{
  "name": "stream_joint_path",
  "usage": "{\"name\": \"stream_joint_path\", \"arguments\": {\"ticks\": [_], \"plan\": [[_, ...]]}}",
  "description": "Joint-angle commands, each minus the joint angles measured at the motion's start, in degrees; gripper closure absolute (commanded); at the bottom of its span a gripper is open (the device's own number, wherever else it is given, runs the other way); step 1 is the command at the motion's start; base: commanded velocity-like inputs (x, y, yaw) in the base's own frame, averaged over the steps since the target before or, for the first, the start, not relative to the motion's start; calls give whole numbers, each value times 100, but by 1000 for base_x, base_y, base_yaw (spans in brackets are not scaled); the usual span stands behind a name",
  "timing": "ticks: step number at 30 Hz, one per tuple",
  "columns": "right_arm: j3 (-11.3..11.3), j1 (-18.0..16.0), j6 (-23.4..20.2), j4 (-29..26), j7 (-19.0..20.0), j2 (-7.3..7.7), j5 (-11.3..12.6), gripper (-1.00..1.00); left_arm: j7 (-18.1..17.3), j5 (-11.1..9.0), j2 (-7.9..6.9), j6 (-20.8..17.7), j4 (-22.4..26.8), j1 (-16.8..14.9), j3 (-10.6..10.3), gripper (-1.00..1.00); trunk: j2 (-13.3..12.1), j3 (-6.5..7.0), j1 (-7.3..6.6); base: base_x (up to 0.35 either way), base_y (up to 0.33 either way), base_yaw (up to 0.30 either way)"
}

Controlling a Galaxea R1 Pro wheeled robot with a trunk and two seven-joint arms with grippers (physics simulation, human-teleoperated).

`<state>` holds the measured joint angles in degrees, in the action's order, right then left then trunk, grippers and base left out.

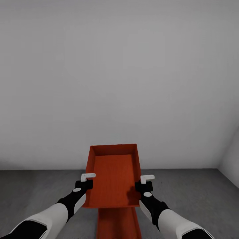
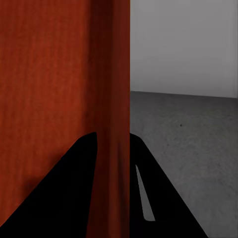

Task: Move the two storage containers from the living room to the garage. In the garage, place one container on the floor and stack the other container on top of it (either order is fine).

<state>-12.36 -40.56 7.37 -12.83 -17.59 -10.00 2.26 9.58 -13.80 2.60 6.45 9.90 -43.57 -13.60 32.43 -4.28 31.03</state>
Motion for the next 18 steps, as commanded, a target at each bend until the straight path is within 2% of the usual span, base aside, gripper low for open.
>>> {"name": "stream_joint_path", "arguments": {"ticks": [1, 18], "plan": [[181, -4, 46, 35, -271, 103, 104, 100, 123, -9, -146, 278, 12, -11, 349, 100, 11, -20, 2, 0, 0, 0], [181, -4, 46, 35, -271, 103, 108, 100, 123, -9, -146, 278, 12, -11, 349, 100, 11, -178, 2, 0, 0, 0]]}}
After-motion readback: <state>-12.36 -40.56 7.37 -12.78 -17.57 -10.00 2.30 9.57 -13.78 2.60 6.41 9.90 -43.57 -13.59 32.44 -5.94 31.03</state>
